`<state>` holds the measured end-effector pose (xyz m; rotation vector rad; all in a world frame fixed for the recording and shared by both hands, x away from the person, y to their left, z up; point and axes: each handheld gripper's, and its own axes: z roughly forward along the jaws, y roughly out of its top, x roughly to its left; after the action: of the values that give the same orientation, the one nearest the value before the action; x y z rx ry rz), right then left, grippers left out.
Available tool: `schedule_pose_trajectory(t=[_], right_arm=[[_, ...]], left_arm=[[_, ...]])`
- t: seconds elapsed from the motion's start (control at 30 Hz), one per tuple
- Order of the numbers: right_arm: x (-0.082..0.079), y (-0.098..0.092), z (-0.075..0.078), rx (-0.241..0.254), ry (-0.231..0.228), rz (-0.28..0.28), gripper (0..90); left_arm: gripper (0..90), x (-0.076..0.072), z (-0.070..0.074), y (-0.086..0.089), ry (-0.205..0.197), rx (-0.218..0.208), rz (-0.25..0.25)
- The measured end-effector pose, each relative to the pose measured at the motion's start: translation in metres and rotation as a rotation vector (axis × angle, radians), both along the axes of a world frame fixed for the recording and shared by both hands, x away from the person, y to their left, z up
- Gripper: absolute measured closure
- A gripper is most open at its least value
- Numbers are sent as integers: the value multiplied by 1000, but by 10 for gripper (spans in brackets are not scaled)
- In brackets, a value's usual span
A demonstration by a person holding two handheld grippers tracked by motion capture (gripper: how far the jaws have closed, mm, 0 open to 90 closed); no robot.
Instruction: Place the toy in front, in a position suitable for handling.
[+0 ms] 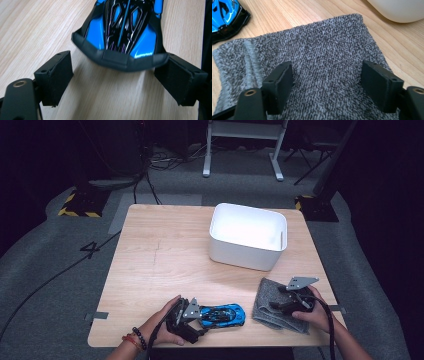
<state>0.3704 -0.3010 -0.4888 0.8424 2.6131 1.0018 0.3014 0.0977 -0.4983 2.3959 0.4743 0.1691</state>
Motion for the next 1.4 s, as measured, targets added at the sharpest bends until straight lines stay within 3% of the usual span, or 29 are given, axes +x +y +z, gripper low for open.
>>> schedule_pose_trajectory(t=[0.1,0.3,0.43,0.53,0.8,1.0,1.27,1.4], right_arm=[[2,1,-3,-1,-7,6,243],[4,0,-4,8,-8,14,240],[4,-1,-4,19,-6,7,237],[3,-1,-5,22,-10,7,236],[2,1,-5,17,-17,-21,239],[3,2,-5,16,-21,-29,239],[3,2,-5,18,-20,-28,239],[3,2,-5,19,-15,-32,239]], left_arm=[[155,3,-1,-8,-6,-11,8],[138,11,-2,-27,-6,-11,-25],[114,17,-3,-29,3,-27,-67],[201,18,-2,-32,-6,-35,-113],[223,21,-3,-29,-9,-47,-143],[228,24,-1,-24,-52,-35,-137],[229,33,0,-14,-52,-36,-104],[229,41,0,-2,-45,-51,-52]])
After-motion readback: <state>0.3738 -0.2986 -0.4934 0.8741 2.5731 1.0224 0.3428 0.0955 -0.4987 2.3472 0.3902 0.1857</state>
